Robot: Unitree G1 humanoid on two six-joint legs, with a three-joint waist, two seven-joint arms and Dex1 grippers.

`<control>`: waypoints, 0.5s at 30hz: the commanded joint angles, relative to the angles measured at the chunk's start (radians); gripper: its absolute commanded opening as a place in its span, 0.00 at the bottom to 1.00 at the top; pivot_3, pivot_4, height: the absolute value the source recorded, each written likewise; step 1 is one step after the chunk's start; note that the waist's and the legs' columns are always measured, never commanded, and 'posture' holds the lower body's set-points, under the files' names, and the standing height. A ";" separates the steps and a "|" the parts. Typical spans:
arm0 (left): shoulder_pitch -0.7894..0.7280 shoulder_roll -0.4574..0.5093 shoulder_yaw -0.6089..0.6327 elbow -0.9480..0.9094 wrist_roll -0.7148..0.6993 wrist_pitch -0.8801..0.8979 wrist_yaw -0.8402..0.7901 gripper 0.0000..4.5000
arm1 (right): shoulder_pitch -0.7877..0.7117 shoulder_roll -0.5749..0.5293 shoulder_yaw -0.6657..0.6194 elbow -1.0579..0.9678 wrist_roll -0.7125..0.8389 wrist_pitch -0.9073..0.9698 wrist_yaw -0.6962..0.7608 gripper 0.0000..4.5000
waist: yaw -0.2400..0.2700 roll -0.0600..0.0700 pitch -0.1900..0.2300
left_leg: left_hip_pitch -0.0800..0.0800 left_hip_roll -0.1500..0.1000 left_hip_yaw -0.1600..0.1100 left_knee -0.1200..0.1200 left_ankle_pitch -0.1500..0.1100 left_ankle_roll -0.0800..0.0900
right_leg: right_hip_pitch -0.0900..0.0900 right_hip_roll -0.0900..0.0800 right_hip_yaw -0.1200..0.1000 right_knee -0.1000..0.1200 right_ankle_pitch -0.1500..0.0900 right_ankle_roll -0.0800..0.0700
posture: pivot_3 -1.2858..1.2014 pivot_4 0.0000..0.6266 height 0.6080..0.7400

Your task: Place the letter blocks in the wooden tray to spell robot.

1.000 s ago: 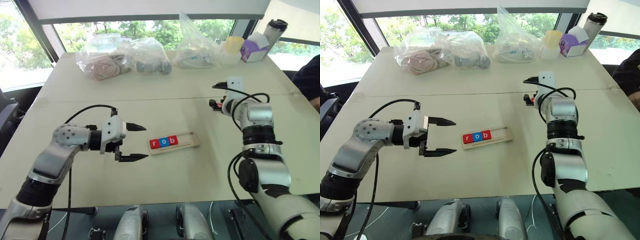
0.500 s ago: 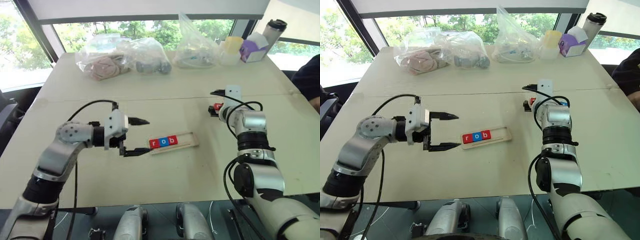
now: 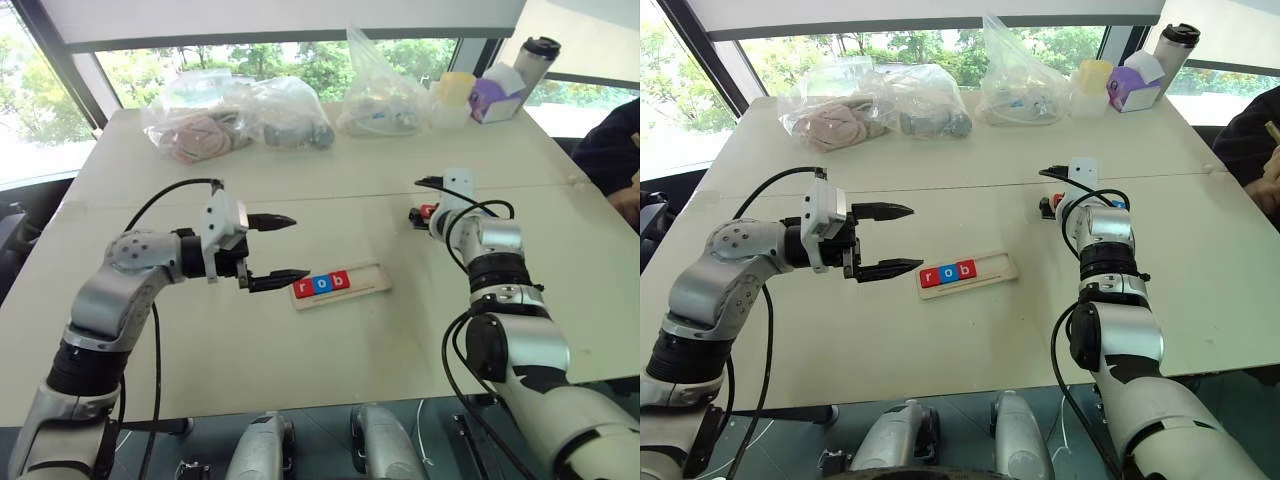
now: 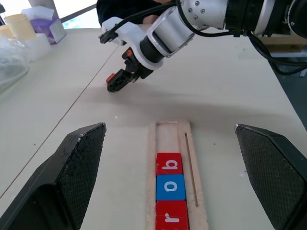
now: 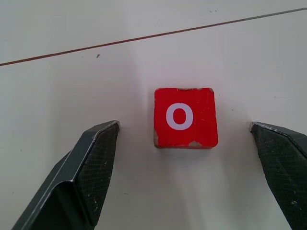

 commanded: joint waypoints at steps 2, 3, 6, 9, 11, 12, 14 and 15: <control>-0.003 0.011 0.017 -0.033 -0.008 -0.006 -0.002 1.00 | -0.030 0.003 0.021 0.016 0.006 -0.018 0.007 0.58 | 0.000 0.000 0.000 | 0.000 0.000 0.000 0.000 0.000 0.000 | 0.000 0.000 0.000 0.000 0.000 0.000 | 0.52 0.24 1.00; -0.001 0.011 0.017 -0.033 -0.007 -0.008 -0.003 1.00 | -0.030 0.002 0.031 0.015 0.003 -0.019 0.015 0.48 | 0.000 0.000 0.000 | 0.000 0.000 0.000 0.000 0.000 0.000 | 0.000 0.000 0.000 0.000 0.000 0.000 | 0.52 0.24 1.00; 0.003 0.013 0.018 -0.031 -0.007 -0.010 -0.005 1.00 | -0.021 0.000 0.065 0.000 -0.004 -0.010 0.043 0.25 | 0.000 0.000 0.000 | 0.000 0.000 0.000 0.000 0.000 0.000 | 0.000 0.000 0.000 0.000 0.000 0.000 | 0.52 0.24 1.00; 0.009 0.018 0.016 -0.029 -0.009 -0.005 -0.014 1.00 | -0.001 -0.007 0.092 -0.053 0.000 0.042 0.082 0.25 | -0.001 0.000 0.000 | 0.000 0.000 0.000 0.000 0.000 0.000 | 0.000 0.000 0.000 0.000 0.000 0.000 | 0.52 0.24 1.00; 0.014 0.025 0.012 -0.027 -0.008 -0.005 -0.027 1.00 | 0.049 -0.029 0.122 -0.192 0.006 0.138 0.122 0.25 | -0.001 0.000 0.000 | 0.000 0.000 0.000 0.000 0.000 0.000 | 0.000 0.000 0.000 0.000 0.000 0.000 | 0.52 0.24 1.00; 0.015 0.028 0.011 -0.023 -0.007 -0.006 -0.031 1.00 | 0.085 -0.045 0.141 -0.297 0.014 0.205 0.149 0.25 | 0.000 0.000 0.000 | 0.000 0.000 -0.001 0.000 0.000 0.000 | 0.000 0.000 0.000 0.000 0.000 0.000 | 0.52 0.24 1.00; 0.013 0.032 0.011 -0.013 -0.003 -0.012 -0.041 1.00 | 0.189 -0.084 0.169 -0.607 0.081 0.402 0.217 0.25 | 0.011 0.000 0.000 | -0.001 0.000 -0.002 -0.001 0.000 0.000 | -0.001 0.000 -0.001 0.000 0.000 0.000 | 0.52 0.24 1.00; 0.014 0.033 0.011 -0.009 -0.002 -0.014 -0.044 1.00 | 0.242 -0.107 0.187 -0.747 0.120 0.484 0.253 0.25 | 0.016 0.000 0.000 | -0.003 0.000 -0.003 -0.001 0.000 0.000 | -0.002 0.000 -0.001 0.000 0.000 0.000 | 0.52 0.24 1.00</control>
